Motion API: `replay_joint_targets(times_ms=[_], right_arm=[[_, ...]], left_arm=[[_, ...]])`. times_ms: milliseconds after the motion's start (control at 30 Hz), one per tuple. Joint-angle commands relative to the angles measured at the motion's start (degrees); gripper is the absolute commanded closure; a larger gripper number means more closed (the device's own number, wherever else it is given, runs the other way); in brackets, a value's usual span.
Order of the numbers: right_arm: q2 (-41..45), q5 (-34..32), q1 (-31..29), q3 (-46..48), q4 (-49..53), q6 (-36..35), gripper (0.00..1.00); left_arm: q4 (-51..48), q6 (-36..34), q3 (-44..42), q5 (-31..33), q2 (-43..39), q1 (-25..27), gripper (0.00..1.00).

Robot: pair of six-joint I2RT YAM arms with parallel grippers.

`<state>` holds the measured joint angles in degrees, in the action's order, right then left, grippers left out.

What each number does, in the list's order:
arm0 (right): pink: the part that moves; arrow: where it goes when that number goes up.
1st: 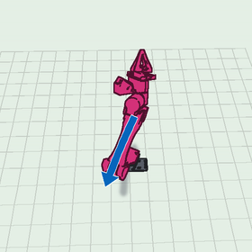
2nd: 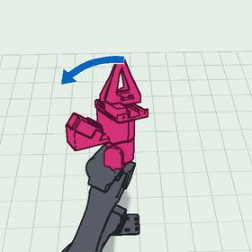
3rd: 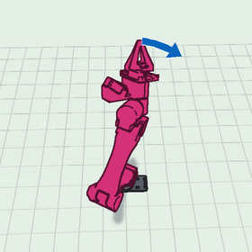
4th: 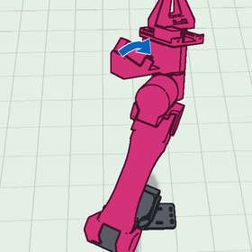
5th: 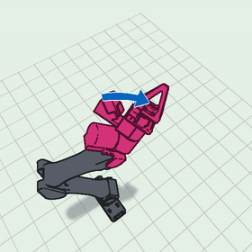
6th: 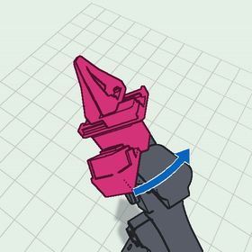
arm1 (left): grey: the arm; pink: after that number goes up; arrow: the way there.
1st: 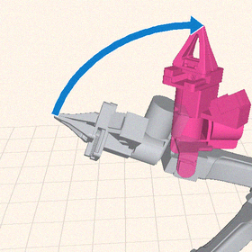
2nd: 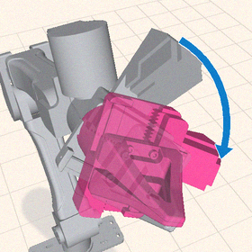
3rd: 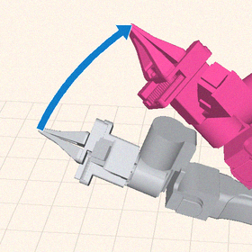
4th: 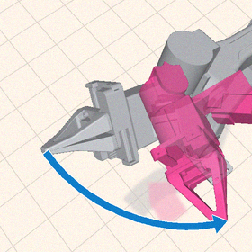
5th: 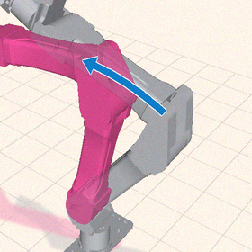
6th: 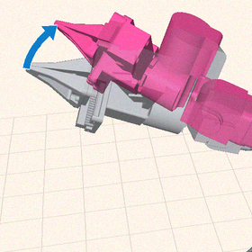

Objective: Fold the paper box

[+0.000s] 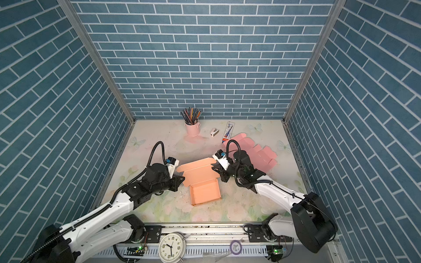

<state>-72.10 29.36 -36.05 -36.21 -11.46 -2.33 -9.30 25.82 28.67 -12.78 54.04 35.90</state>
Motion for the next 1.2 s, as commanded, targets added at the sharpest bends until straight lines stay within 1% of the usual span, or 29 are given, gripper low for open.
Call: replay_joint_targets(times_ms=[0,100,167,233,400,533,600,700,800,967,1167], right_arm=[[0.6,-3.7,0.2,-2.7,0.9,3.3,1.0],[0.6,-6.7,-0.3,-3.9,1.7,4.7,1.0],[0.5,-8.2,-0.6,-4.5,1.7,5.2,0.95],[-0.1,-8.2,-0.6,-5.2,1.6,5.2,0.92],[-4.0,-8.6,-0.6,-7.8,3.3,5.9,0.89],[-6.0,-9.3,-0.7,-8.6,3.9,6.6,0.82],[-6.3,-9.8,-0.6,-8.6,3.7,6.9,0.8],[-7.2,-9.7,-0.6,-9.0,3.8,6.9,0.81],[-8.4,-9.6,-0.6,-10.0,4.7,7.0,0.84],[-9.4,-9.9,-0.6,-11.1,6.3,7.4,0.93],[-9.5,-8.8,-0.8,-12.0,6.9,8.6,0.93]], left_arm=[[-1.1,-1.1,2.8,3.9,0.7,0.6,1.0],[0.0,-1.1,3.8,5.5,1.5,0.6,1.0],[0.5,-1.4,4.8,6.7,2.4,0.7,1.0],[1.0,-1.7,5.9,7.0,3.6,0.7,1.0],[1.9,-2.9,7.1,7.6,6.0,0.7,1.0],[2.1,-3.5,7.1,7.9,7.2,0.7,1.0],[2.0,-3.7,7.0,8.1,7.4,0.7,1.0],[1.8,-4.0,7.0,8.3,7.4,0.7,1.0],[1.5,-4.3,7.0,8.9,7.5,0.7,1.0],[2.2,-4.4,7.0,9.2,7.7,0.7,1.0],[4.0,-4.1,7.5,10.4,8.8,0.8,1.0]])
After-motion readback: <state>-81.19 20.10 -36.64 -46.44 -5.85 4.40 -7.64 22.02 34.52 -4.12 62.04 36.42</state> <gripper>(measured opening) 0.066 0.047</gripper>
